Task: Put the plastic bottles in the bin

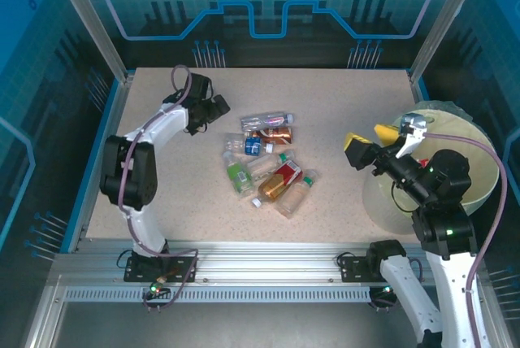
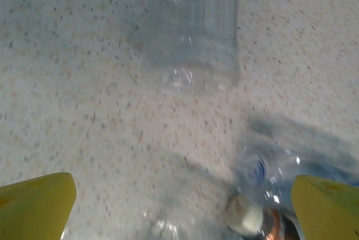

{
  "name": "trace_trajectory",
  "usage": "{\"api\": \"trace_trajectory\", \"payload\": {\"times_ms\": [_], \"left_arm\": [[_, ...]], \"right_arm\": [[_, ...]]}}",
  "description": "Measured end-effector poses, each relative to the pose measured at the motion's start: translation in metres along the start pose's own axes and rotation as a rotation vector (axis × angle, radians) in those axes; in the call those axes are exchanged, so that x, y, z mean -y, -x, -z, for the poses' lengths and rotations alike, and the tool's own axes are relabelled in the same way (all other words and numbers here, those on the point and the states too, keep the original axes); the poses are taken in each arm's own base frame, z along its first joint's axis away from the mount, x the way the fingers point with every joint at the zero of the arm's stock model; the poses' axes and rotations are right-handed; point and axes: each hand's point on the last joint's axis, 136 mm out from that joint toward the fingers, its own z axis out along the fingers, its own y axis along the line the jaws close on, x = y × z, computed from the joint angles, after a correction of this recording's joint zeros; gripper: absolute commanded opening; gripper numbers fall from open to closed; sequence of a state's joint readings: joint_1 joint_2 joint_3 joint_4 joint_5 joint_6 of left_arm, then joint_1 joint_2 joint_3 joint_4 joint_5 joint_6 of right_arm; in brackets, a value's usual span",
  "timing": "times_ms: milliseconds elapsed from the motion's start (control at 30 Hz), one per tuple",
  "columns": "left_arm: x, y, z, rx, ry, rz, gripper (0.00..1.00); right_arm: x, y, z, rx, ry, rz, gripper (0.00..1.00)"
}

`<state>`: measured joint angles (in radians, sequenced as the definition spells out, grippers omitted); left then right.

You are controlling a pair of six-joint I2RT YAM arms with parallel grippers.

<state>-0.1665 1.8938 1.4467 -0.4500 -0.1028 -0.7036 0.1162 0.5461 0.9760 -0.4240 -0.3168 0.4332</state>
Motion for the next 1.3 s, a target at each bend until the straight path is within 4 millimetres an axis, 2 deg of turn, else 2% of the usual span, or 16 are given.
{"api": "trace_trajectory", "payload": {"times_ms": [200,433,633,800,933,1033,1100,1300], "left_arm": [[-0.007,0.026,-0.034,-0.006,-0.006,0.034,0.99],[0.002,0.048,-0.060,-0.035,-0.103,0.049,0.99],[0.021,0.056,-0.077,-0.056,-0.166,0.025,0.99],[0.025,0.048,-0.095,-0.103,-0.190,0.027,0.99],[0.022,0.039,-0.105,-0.140,-0.193,0.036,0.82],[0.024,0.038,-0.105,-0.146,-0.206,0.040,0.65],[0.026,0.038,-0.105,-0.145,-0.214,0.042,0.58],[0.026,0.033,-0.104,-0.140,-0.247,0.033,0.50]], "right_arm": [[0.000,-0.003,-0.002,-0.003,-0.021,0.046,1.00],[0.007,-0.002,-0.002,0.003,-0.066,0.069,1.00],[0.009,-0.005,-0.006,-0.010,-0.074,0.066,1.00],[0.009,-0.007,-0.009,-0.022,-0.077,0.064,1.00],[0.010,-0.010,-0.012,-0.041,-0.076,0.061,1.00],[0.009,-0.012,-0.016,-0.062,-0.071,0.061,1.00],[0.008,-0.014,-0.020,-0.075,-0.067,0.061,1.00],[0.002,-0.021,-0.031,-0.121,-0.042,0.062,1.00]]}}
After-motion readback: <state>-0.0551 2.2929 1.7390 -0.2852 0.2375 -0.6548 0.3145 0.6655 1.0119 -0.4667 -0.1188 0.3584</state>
